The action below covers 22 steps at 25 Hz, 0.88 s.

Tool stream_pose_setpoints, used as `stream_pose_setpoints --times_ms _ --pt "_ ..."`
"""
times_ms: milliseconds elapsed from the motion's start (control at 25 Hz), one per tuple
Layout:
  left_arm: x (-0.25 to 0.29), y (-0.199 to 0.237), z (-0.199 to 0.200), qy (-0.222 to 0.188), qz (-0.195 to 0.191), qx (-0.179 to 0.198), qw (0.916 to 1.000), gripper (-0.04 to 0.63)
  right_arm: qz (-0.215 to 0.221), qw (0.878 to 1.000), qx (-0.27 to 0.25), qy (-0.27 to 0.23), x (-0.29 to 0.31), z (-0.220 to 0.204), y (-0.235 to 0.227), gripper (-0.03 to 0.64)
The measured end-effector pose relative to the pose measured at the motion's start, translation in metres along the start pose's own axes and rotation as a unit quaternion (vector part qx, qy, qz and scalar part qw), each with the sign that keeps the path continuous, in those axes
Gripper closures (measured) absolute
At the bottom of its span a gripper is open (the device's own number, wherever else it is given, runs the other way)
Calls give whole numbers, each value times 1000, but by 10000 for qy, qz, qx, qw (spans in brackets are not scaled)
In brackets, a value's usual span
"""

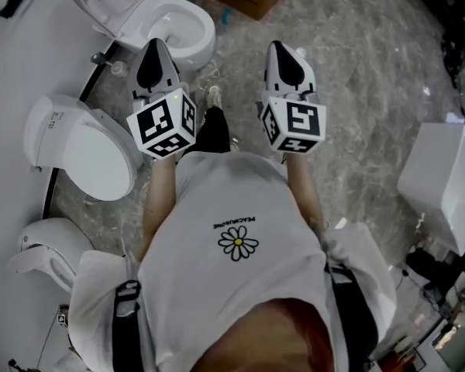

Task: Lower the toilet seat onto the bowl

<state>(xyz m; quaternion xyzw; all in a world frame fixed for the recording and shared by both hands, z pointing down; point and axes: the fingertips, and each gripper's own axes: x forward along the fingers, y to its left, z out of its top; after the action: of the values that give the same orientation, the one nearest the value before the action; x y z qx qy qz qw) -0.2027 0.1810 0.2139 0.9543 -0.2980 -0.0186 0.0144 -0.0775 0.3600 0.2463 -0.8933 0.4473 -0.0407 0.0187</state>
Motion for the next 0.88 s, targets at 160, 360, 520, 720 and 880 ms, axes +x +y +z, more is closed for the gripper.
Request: stream_pose_setpoints --times_ms 160,360,520,720,880 --pt "13 -4 2 -83 -84 62 9999 575 -76 9999 101 -91 12 3 -9 588" --pt "37 -1 0 -76 -88 43 9999 575 -71 10000 33 -16 39 1 -11 588" --pt "58 12 -5 -7 -15 68 10000 575 -16 10000 24 62 64 -4 -7 588" --pt "98 27 -25 185 50 29 9998 575 56 9997 -16 250 107 -18 -5 588" --pt "143 42 -33 247 101 -31 9996 575 119 9991 -61 411 154 -26 -5 588"
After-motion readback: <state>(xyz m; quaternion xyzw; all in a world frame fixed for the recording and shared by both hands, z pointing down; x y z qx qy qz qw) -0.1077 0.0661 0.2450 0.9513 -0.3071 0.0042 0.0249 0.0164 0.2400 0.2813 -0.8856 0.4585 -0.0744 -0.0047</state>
